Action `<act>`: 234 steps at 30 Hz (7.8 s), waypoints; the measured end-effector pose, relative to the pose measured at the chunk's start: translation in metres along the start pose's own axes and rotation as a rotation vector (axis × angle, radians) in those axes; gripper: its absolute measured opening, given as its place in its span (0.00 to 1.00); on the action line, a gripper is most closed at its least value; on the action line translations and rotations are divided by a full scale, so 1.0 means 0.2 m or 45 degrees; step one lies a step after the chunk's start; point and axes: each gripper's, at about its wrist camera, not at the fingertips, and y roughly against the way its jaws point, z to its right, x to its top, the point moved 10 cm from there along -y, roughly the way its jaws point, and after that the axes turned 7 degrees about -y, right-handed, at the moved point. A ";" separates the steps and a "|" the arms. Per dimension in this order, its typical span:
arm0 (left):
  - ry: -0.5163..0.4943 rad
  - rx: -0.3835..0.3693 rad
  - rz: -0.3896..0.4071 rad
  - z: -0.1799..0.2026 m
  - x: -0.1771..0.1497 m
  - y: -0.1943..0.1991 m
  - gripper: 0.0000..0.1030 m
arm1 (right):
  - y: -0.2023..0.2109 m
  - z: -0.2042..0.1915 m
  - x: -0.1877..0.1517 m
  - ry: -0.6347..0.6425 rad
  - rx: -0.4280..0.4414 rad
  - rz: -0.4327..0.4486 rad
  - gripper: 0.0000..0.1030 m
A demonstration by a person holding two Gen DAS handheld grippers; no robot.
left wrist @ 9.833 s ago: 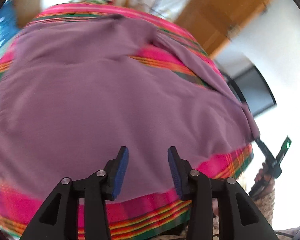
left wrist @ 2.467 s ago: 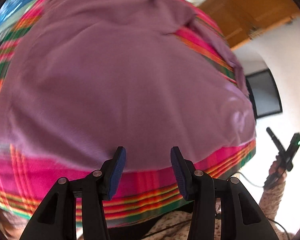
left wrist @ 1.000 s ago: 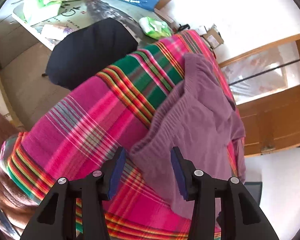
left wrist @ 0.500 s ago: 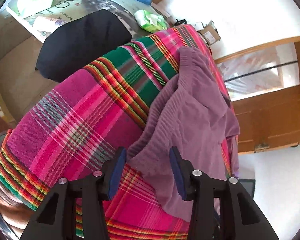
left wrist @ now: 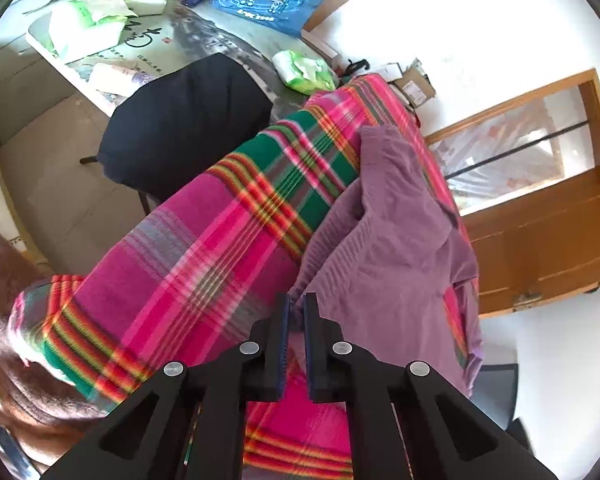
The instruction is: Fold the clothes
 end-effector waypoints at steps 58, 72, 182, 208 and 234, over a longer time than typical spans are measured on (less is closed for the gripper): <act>0.115 -0.047 -0.099 -0.07 -0.03 -0.05 0.10 | -1.10 -0.35 1.31 0.679 0.138 -0.278 0.43; 0.135 -0.044 -0.134 -0.08 -0.02 -0.06 0.11 | -1.35 -0.27 1.12 1.022 0.008 -0.665 0.47; -0.206 -0.024 -0.199 0.21 0.02 -0.25 0.12 | -1.19 -0.38 1.19 1.339 -0.144 -0.230 0.09; -0.156 -0.008 -0.189 0.21 0.04 -0.27 0.14 | -1.29 -0.25 1.15 1.219 -0.202 -0.341 0.19; -0.648 0.188 -0.073 0.68 0.46 -0.06 0.25 | 0.50 0.80 1.53 0.488 -0.702 0.053 0.20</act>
